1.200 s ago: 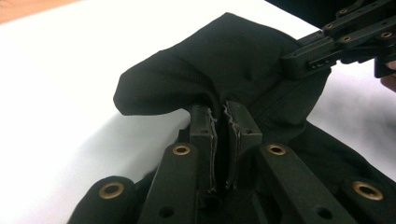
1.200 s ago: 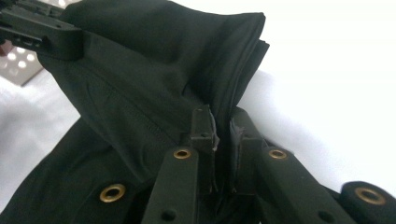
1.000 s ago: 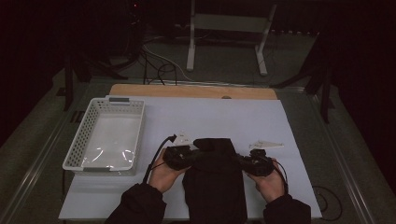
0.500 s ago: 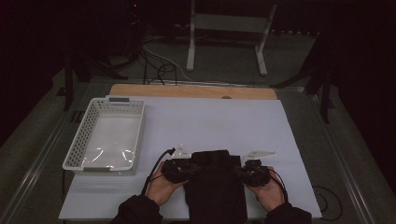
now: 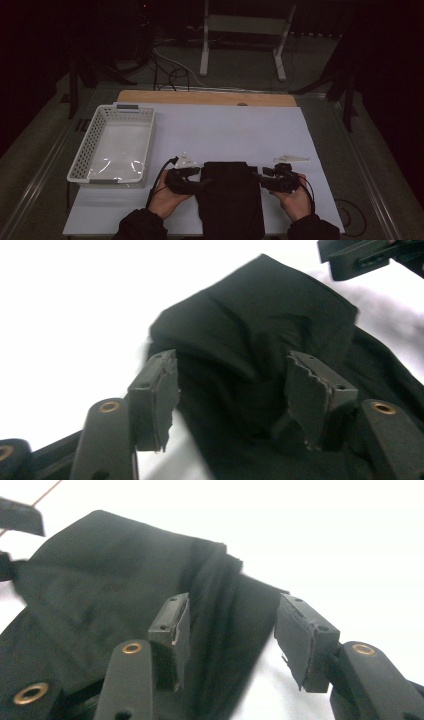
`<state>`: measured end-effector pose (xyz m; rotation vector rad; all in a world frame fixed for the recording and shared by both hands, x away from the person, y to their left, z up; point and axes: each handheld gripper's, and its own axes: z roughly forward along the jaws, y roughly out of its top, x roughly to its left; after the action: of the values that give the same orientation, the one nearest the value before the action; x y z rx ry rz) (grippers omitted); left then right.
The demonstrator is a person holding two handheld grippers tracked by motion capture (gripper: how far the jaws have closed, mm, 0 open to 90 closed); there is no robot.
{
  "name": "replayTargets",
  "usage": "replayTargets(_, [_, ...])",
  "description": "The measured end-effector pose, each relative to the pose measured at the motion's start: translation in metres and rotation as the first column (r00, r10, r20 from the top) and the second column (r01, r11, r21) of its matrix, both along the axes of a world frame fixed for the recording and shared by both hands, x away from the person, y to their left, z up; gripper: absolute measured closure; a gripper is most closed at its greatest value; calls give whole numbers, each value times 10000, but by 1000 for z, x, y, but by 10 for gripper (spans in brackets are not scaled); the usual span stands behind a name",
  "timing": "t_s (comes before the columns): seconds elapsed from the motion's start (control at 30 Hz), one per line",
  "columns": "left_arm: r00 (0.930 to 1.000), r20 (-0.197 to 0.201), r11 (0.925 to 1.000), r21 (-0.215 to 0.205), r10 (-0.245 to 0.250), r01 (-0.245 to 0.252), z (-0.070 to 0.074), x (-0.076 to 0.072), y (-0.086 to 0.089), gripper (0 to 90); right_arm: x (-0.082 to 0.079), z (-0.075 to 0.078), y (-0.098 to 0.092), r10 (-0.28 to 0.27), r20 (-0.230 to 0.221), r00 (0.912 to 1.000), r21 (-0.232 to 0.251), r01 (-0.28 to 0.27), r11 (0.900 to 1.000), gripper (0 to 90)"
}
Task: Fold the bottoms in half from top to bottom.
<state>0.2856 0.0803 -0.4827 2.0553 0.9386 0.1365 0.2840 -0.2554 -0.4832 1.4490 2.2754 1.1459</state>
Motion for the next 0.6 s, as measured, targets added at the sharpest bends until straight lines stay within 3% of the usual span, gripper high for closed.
replayTargets(0.1, [9996,-105,9996,144,260,-258,-1,3,2,393,11,-5,-4,-291,-73,9995,-252,289,9993,488])
replayTargets(0.4, [9977,-467,9969,642,488,-457,-12,8,1,435,39,-30,5,-347,-584,9977,-967,290,9949,542])
replayTargets(0.5, [9962,-467,9943,804,737,-698,-13,9,4,498,40,-31,7,-331,-593,9977,-987,272,9947,571])
replayTargets(0.6, [9942,-523,9929,779,944,-902,-13,13,7,540,38,-31,11,59,-741,9972,-925,-128,9956,658])
